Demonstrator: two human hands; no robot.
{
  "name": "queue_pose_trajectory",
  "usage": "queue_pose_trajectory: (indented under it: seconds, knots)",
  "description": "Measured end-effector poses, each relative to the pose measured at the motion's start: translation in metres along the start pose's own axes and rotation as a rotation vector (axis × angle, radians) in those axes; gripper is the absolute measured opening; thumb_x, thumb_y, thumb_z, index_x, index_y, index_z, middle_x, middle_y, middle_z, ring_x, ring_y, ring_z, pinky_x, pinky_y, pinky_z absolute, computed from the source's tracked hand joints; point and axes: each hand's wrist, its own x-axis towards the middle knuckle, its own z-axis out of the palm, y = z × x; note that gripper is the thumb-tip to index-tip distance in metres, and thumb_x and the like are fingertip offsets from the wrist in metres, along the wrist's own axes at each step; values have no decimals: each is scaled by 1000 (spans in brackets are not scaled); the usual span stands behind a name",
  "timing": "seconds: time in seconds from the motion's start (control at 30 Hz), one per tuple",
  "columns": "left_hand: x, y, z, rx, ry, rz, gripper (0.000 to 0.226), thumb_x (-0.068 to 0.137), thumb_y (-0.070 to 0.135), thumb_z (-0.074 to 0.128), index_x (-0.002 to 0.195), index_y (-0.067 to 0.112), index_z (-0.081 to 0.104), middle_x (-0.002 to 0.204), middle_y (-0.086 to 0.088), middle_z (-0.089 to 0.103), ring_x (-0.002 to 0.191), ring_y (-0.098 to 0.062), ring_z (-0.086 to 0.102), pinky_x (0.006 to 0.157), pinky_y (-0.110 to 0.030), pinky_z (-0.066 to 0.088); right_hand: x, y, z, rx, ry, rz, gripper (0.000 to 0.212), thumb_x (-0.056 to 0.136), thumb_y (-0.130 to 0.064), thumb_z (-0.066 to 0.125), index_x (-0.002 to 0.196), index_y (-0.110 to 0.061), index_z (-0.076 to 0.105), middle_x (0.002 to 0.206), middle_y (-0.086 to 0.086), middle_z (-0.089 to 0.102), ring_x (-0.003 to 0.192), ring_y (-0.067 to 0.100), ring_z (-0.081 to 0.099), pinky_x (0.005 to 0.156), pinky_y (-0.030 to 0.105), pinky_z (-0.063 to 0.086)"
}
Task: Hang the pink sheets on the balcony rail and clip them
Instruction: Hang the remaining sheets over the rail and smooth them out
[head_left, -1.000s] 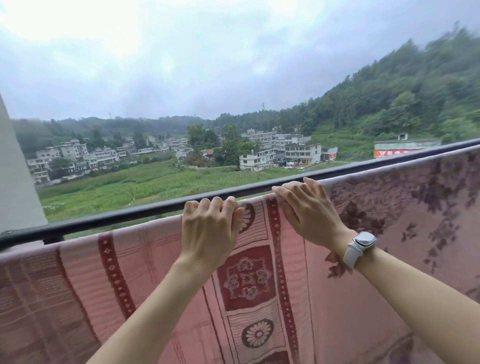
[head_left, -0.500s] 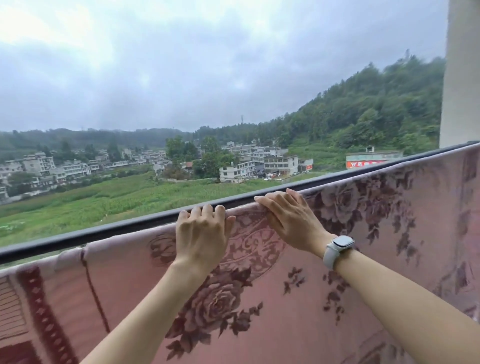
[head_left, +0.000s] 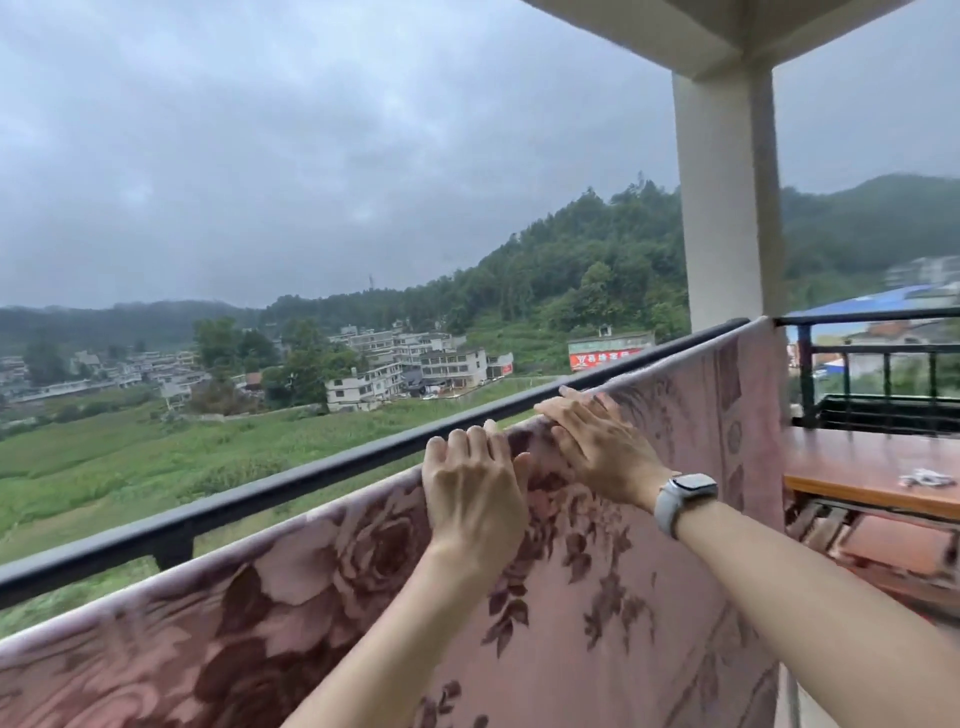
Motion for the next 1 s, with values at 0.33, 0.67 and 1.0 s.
queue_pose_trajectory:
  seconds: [0.33,0.67,1.0]
  knots:
    - [178,170,101,-87,-244,43,33,96,29,28,108,10,53,111,-9,62,106,-27,52,88,-37,34,18,267,12,-60,-245,218,47,98,-35,17,143,-36,2,153,-14,2,140,6,-2,116,40,0]
    - [326,349,217,-15,-221,-2,34,99,35,26,111,9,45,112,-8,57,102,-25,55,69,-31,39,61,501,49,-24,-201,153,49,98,-32,22,143,-35,4,153,-14,1,141,7,-3,115,43,0]
    - [466,510,312,20,-165,38,39,98,42,23,109,12,46,106,-4,58,93,-22,58,62,-30,35,118,758,77,11,-179,178,47,98,-24,26,144,-24,16,153,-8,12,141,8,4,115,41,13]
